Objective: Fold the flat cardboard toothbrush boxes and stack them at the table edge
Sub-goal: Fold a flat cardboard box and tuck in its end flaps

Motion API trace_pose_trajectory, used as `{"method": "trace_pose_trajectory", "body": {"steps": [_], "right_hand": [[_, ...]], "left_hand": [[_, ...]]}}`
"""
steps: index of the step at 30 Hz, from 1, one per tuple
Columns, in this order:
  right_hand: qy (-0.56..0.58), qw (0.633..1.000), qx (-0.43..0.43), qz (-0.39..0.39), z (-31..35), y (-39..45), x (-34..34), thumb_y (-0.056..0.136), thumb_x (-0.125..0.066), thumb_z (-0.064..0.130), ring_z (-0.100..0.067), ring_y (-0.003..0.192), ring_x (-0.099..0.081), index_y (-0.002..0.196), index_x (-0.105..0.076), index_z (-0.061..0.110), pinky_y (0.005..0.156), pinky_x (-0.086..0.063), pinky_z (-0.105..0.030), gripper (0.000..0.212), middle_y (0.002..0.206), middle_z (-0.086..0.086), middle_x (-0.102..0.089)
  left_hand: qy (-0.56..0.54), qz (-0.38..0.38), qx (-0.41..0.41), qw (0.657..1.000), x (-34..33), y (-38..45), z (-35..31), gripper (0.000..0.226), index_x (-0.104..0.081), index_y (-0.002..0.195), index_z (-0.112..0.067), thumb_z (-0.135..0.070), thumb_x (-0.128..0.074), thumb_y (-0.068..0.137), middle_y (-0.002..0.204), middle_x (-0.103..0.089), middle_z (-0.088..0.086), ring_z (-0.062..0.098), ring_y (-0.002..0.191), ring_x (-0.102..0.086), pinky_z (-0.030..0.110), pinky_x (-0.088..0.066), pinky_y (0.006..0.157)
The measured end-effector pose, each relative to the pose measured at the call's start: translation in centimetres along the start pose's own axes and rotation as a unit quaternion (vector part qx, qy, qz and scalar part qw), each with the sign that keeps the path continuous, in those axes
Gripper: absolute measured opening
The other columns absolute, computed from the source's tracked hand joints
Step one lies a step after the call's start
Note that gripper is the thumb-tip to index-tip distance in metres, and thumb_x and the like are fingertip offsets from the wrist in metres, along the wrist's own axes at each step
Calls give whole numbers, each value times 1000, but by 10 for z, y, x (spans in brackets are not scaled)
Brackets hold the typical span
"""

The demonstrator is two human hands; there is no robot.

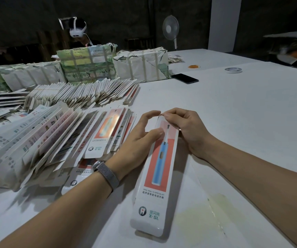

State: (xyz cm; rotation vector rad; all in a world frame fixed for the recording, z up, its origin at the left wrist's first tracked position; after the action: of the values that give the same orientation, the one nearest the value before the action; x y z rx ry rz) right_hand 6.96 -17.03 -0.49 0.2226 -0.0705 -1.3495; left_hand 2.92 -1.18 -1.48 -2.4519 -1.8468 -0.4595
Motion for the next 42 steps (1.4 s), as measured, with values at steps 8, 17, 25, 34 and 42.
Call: {"method": "trace_pose_trajectory", "body": {"steps": [8,17,25,34,42], "right_hand": [[-8,1000,17,7,2,-4,-1,99,-60,18,-14,61,-64,77,-74,19,62,-54,-27,26,69,1,-67],[-38,999,21,12,-4,0,-3,80,-67,39,-15,75,-66,101,-57,30,67,-49,-36,25,84,6,-60],[-31,999,40,11,-4,0,-1,95,-66,24,-39,82,-66,90,-56,23,73,-50,-49,11,78,-5,-68],[-37,999,27,-3,-3,-2,-1,93,-69,26,-32,77,-69,88,-54,22,71,-52,-47,16,74,0,-68],[-54,998,28,-22,-3,-2,0,92,-71,26,-19,74,-72,86,-62,20,57,-51,-24,12,83,-5,-74]], "left_hand": [[-7,-10,-14,1000,1,0,1,35,-43,123,-46,-46,-52,89,84,-75,2,25,72,-74,34,-58,66],[-85,-71,-51,993,6,3,5,20,-43,118,-39,-30,-51,103,77,-75,1,18,66,-73,23,-57,59],[-103,-79,-62,990,6,6,9,21,-51,107,-51,-43,-61,91,84,-76,5,23,71,-75,28,-59,62],[-109,-76,-63,989,6,6,10,28,-50,111,-49,-48,-64,87,88,-77,8,28,75,-76,30,-60,64],[-135,-76,-48,987,9,6,12,27,-53,103,-49,-46,-69,82,86,-77,9,28,73,-76,30,-59,62]]}}
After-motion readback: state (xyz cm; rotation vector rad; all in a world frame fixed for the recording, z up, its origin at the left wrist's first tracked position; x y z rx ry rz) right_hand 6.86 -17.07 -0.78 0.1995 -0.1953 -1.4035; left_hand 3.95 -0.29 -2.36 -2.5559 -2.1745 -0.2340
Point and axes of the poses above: each hand's wrist, its own y-axis towards the middle knuckle, its own x-axis out of the back of the hand, z = x × y, the point moved 2 cm from there along y, towards the middle knuckle
